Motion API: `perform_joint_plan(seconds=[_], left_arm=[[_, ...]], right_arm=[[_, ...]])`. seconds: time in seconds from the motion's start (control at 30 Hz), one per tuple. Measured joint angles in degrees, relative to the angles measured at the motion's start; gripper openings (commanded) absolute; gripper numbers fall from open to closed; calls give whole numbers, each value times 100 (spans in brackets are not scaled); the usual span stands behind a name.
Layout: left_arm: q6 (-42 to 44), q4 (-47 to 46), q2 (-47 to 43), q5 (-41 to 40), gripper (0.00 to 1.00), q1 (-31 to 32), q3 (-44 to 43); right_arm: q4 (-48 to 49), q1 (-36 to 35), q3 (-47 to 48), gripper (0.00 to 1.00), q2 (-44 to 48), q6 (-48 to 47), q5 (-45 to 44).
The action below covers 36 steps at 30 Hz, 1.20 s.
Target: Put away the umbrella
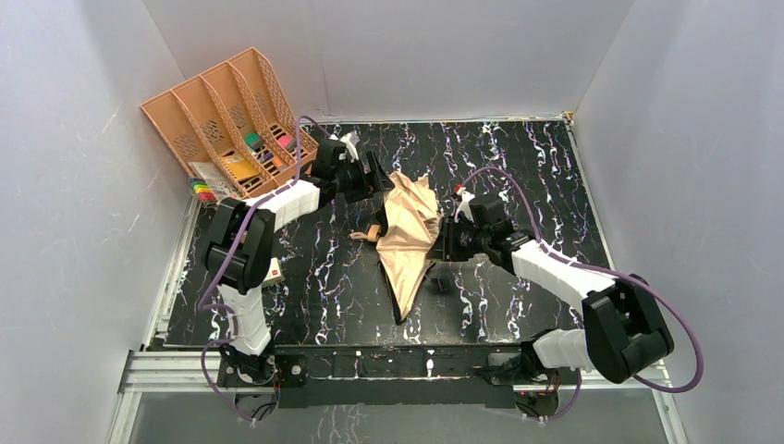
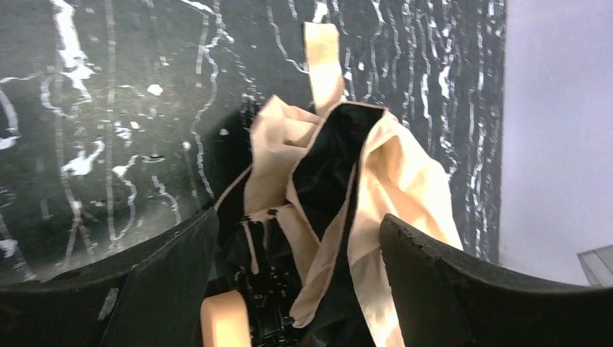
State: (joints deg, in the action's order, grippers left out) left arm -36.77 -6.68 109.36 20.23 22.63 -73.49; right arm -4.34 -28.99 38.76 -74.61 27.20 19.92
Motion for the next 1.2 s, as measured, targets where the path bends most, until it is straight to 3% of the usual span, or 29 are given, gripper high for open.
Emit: perform_joint_plan(seconds=[0.53,0.77,0.83,1.0,1.1,1.2], left_arm=[[-468,-789,44,949,44,4,-13],[-581,-896,42,1198,7,4,-105],[-595,-920,39,1252,0,4,-153],[-592,-782,-308,1377,0,37,-133],[-474,-636,-1733,1283,0,527,398],[-413,-603,-2503,981,0,922,981]], right_arm=[[-101,0,-114,32,116,4,-2],[-129,0,-114,30,118,2,-2],[-190,0,-114,28,153,4,-35],[-553,0,-105,37,750,-24,-365],[-1025,0,155,39,1357,-87,-861],[-1237,2,321,40,1598,-87,-1132]])
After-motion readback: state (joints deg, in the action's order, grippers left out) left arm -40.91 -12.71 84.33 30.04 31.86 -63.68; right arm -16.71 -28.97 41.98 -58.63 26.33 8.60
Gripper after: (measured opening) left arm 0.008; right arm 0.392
